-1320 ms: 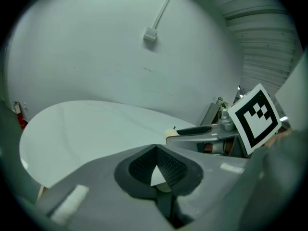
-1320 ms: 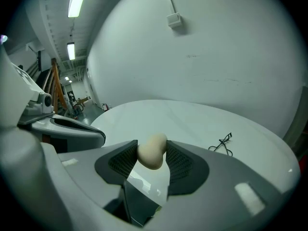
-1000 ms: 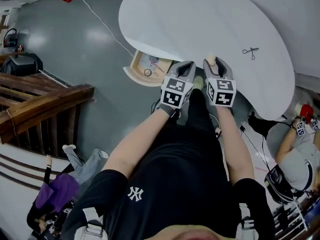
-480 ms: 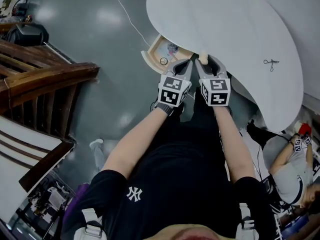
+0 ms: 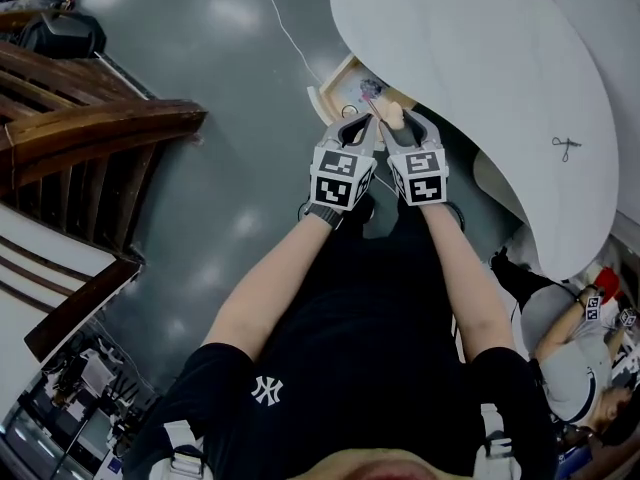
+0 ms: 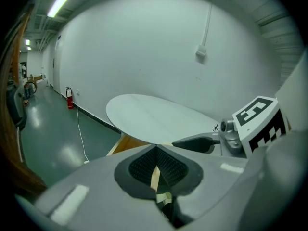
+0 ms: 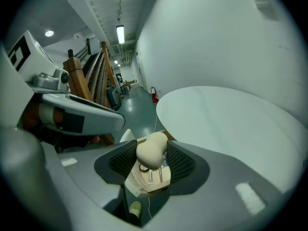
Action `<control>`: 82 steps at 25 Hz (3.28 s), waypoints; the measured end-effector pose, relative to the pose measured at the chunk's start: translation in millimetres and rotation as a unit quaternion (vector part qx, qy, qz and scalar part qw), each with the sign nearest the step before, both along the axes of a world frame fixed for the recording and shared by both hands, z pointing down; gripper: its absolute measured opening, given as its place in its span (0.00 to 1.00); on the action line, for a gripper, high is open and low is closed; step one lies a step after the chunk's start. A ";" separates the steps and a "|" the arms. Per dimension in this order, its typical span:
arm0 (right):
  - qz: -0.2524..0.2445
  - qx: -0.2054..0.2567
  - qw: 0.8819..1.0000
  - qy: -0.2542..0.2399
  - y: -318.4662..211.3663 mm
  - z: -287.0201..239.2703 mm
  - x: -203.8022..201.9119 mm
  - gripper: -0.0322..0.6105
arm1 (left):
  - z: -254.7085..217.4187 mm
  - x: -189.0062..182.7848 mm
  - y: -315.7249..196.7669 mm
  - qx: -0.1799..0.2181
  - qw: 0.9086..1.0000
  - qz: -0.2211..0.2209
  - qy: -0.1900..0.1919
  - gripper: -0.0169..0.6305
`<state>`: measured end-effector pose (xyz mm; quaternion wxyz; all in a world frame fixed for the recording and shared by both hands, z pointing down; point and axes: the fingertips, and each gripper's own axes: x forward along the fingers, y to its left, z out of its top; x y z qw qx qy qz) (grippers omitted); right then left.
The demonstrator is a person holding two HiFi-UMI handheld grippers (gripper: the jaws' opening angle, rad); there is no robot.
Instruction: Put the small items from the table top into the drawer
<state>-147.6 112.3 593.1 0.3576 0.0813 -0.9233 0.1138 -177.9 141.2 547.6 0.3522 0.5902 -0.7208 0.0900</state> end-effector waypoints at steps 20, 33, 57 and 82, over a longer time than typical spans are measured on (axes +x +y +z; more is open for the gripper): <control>-0.027 -0.040 0.997 0.052 28.7 92.1 -29.4 0.46 | 43.7 -22.0 19.4 -0.012 1.000 -0.010 0.002 0.03; 0.030 -0.027 0.999 0.008 -1.1 38.0 5.6 0.30 | 23.4 11.4 -1.5 -0.007 1.000 0.022 0.004 0.03; 0.245 0.034 0.969 -0.030 -138.2 -85.2 186.3 0.09 | -66.3 166.6 -135.0 0.056 0.983 0.170 0.040 0.03; 0.342 0.052 0.938 0.019 -273.8 -54.7 341.0 0.11 | -56.8 306.3 -273.1 0.041 0.954 0.294 0.045 0.03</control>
